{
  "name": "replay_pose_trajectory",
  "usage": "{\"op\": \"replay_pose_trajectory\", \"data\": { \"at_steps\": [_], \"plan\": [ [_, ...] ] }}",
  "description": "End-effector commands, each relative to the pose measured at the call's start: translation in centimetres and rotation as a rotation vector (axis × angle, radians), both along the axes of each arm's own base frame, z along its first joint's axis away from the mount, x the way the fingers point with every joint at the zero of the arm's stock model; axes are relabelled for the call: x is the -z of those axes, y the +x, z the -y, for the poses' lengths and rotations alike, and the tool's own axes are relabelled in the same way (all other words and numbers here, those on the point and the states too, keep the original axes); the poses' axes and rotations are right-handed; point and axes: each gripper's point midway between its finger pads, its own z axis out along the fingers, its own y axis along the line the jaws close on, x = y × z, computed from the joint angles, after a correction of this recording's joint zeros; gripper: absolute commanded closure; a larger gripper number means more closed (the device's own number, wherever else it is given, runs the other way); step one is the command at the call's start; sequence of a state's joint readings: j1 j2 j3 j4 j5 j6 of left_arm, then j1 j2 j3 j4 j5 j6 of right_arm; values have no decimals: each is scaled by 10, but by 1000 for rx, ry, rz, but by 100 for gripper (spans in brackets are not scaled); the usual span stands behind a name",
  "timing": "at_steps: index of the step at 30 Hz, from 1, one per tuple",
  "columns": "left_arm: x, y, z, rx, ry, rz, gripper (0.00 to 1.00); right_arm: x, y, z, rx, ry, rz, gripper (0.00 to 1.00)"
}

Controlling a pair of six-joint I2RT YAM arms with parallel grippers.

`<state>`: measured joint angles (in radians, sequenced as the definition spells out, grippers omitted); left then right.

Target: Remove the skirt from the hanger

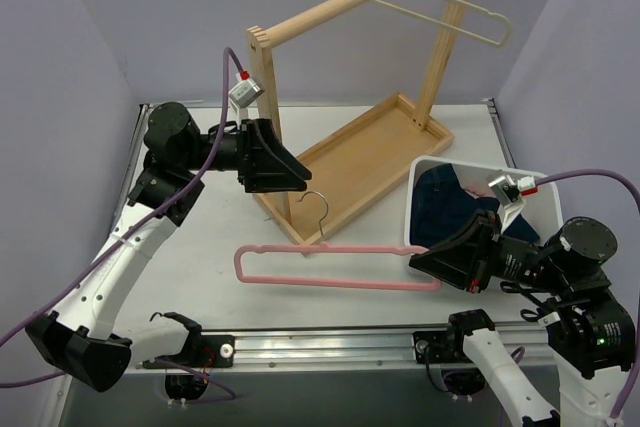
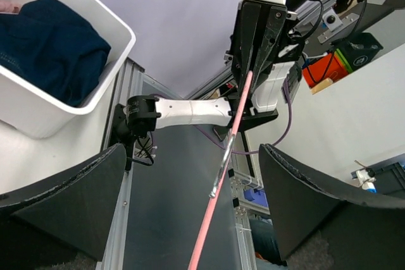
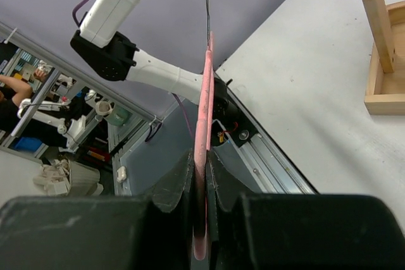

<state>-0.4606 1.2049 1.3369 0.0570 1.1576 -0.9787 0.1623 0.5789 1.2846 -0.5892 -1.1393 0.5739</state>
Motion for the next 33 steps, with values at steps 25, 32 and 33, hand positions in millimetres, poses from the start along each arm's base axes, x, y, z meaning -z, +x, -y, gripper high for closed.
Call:
{"op": "replay_pose_trajectory", "data": {
  "at_steps": [25, 32, 33],
  "plan": [
    [31, 23, -99, -760, 376, 217, 5, -36, 76, 21, 286, -208, 95, 100],
    [26, 36, -128, -955, 405, 224, 5, -46, 98, 31, 376, -247, 125, 100],
    [26, 37, -130, -965, 410, 222, 5, -50, 100, 31, 385, -249, 132, 100]
  ]
}}
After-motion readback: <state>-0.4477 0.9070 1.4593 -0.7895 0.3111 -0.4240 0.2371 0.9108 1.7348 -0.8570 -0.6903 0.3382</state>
